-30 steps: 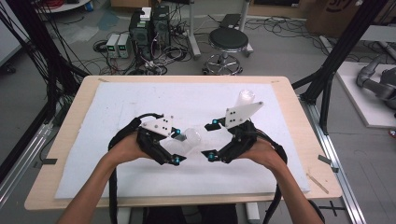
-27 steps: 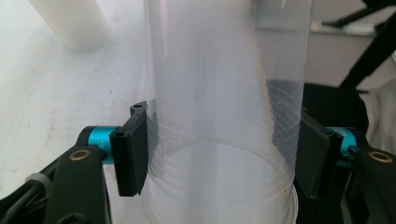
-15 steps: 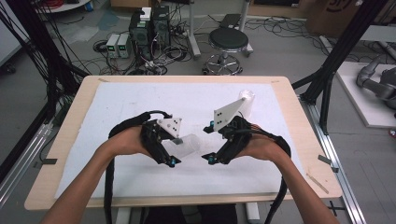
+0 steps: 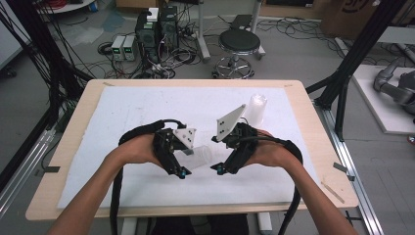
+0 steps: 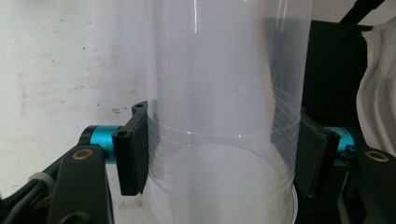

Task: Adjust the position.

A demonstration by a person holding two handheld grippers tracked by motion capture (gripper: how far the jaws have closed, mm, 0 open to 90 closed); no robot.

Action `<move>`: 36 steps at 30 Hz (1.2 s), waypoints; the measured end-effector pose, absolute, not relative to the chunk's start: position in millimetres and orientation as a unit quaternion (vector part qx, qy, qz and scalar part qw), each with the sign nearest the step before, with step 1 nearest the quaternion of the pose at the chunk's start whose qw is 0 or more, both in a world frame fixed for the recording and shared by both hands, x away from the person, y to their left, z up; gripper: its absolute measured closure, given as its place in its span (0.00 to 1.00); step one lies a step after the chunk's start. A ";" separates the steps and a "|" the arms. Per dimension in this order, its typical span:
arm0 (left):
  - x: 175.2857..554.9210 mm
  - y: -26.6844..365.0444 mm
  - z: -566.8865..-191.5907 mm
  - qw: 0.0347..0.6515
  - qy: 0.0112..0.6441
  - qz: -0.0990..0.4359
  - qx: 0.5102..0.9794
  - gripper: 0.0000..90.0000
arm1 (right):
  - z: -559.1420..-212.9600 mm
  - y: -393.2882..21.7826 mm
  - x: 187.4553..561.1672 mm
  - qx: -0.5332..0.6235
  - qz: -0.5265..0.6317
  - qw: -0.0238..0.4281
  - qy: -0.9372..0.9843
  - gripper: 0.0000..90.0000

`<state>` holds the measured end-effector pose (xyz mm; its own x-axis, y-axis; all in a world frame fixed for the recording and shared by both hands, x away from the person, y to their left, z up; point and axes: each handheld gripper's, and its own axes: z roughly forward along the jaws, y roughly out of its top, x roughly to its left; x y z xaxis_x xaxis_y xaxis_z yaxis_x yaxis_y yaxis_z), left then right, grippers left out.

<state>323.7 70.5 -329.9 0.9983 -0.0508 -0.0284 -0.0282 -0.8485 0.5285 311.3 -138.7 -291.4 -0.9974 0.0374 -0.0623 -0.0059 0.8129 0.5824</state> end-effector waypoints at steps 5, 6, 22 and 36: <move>323.2 64.9 -330.9 0.265 -0.025 -0.018 0.964 0.37 | -291.7 -132.4 310.4 0.001 0.296 0.035 0.954 0.19; 323.2 64.0 -331.2 0.264 -0.027 -0.018 0.964 0.37 | -291.5 -131.3 310.4 0.000 0.296 0.035 0.955 0.19; 323.7 59.5 -331.9 0.265 -0.030 -0.020 0.964 0.37 | -293.4 -125.9 311.3 -0.003 0.294 0.038 0.955 0.22; 324.5 59.4 -331.6 0.269 -0.029 -0.023 0.962 0.37 | -295.8 -121.6 312.5 -0.008 0.292 0.031 0.956 0.36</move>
